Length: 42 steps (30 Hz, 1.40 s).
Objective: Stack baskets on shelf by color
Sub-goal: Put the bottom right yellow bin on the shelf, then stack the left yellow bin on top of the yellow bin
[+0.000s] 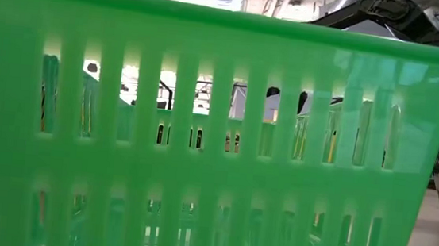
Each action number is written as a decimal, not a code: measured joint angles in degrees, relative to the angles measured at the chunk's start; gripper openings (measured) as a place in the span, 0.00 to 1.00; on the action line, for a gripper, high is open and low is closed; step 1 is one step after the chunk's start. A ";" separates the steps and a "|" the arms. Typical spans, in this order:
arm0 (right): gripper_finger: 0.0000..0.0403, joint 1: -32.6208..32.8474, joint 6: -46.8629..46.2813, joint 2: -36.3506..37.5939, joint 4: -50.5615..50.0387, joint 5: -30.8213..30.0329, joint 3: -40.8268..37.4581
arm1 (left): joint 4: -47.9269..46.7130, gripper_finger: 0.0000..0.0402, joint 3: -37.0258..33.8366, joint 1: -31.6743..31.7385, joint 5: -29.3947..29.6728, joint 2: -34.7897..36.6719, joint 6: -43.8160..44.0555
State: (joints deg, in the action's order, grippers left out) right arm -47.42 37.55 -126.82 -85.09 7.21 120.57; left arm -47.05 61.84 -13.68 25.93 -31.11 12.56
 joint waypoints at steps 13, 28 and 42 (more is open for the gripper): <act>0.21 1.15 -1.57 0.04 0.45 -5.82 7.16 | 0.00 0.37 0.00 0.01 0.48 0.00 0.07; 0.22 16.47 -16.21 16.36 4.43 -4.05 12.74 | -12.49 0.37 -2.43 0.07 16.99 -3.54 16.86; 0.22 35.78 -30.06 31.34 15.75 -3.92 12.72 | -10.52 0.32 -6.54 1.11 0.36 -23.18 23.04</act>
State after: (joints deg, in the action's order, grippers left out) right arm -11.64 7.49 -95.49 -69.34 3.29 133.29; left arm -57.57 55.31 -12.57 26.29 -54.30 35.59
